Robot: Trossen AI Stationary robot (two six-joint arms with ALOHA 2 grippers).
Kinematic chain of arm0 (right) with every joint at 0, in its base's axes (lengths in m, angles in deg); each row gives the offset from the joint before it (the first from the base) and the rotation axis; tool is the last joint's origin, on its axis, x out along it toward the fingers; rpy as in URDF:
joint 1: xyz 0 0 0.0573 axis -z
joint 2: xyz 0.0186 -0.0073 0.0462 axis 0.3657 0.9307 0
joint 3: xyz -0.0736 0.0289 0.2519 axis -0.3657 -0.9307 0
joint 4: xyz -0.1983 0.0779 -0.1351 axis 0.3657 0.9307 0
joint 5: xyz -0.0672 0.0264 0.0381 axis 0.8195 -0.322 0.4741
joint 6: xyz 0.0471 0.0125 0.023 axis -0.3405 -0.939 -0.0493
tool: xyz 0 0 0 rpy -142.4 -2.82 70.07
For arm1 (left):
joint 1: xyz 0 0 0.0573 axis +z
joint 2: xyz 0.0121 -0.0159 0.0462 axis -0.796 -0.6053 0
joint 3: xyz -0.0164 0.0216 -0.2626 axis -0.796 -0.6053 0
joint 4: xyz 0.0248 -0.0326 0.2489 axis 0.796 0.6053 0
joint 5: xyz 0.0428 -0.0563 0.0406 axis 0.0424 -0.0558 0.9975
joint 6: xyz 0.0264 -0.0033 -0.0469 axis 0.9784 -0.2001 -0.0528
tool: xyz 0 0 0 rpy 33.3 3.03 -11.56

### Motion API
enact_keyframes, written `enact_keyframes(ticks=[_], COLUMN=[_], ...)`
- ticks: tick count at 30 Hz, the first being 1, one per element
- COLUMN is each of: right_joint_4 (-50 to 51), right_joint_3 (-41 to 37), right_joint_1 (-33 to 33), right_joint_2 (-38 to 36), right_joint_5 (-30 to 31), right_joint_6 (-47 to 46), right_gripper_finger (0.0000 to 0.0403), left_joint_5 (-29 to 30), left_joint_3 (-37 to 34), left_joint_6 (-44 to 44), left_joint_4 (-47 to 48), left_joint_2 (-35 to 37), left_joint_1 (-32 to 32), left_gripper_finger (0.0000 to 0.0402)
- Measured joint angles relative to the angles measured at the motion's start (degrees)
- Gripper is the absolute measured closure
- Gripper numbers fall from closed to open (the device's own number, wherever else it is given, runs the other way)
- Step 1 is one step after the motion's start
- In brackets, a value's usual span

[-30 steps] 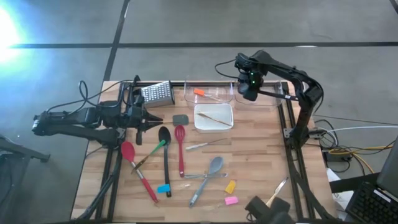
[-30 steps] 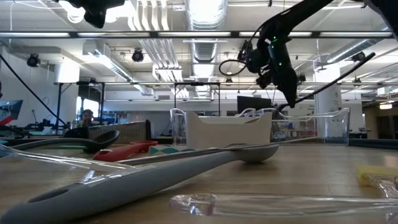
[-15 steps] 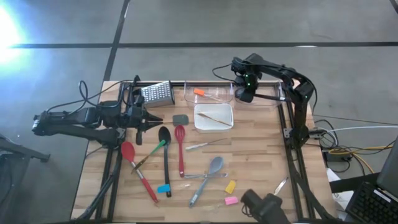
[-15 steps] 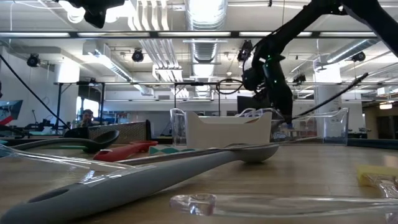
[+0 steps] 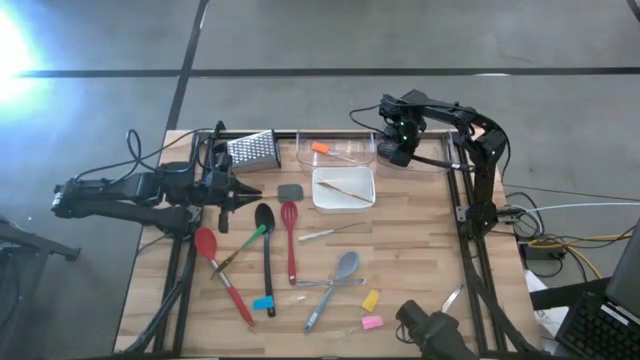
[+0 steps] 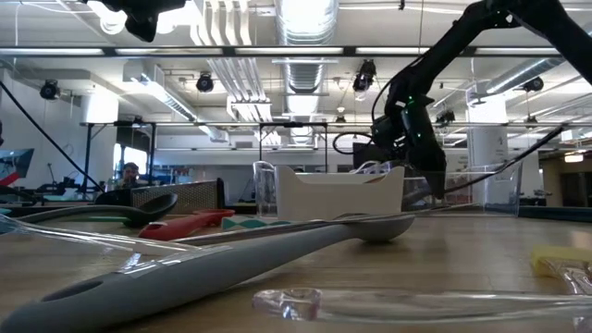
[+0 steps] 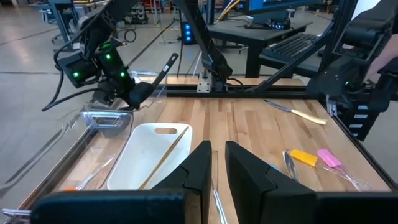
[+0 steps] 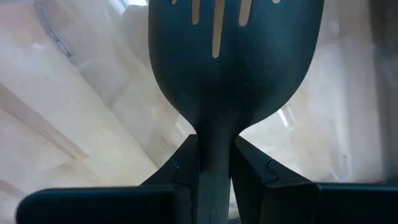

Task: Pick & Place Kitchen Items
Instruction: Put the black slotted spoon into the right transparent bin, then put the silver table knife into the white bin

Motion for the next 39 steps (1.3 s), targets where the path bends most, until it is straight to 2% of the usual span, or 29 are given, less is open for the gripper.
enact_keyframes(ticks=[5,12,16,28,34,39], right_joint_4=[-1.3,-1.6,-1.4,-1.0,-0.8,-0.6], right_joint_3=[-1.1,-0.4,-0.7,-0.7,-0.7,-0.8], right_joint_1=[0.2,0.2,0.2,0.0,-1.5,-5.4], right_joint_2=[0.0,-1.5,-3.9,-19.8,-31.1,-39.8], right_joint_5=[-0.4,-0.4,-0.4,-0.9,-5.7,-10.8], right_joint_6=[-0.7,-3.8,-4.2,-6.6,-11.1,-15.0], right_gripper_finger=[0.0346,0.0243,0.0212,0.02,0.02,0.02], left_joint_5=[0.0,0.0,0.0,0.0,0.0,0.0], left_joint_3=[0.0,0.0,0.0,0.0,0.0,0.0], left_joint_6=[0.0,0.0,0.0,0.0,0.0,-0.1], left_joint_4=[-0.1,-0.9,-0.9,-1.1,-1.4,-1.3], left_joint_2=[0.0,0.0,0.0,0.0,0.0,0.0], left_joint_1=[0.0,0.0,0.0,0.0,0.0,0.0], left_gripper_finger=[0.0348,0.0348,0.0348,0.0348,0.0348,0.0348])
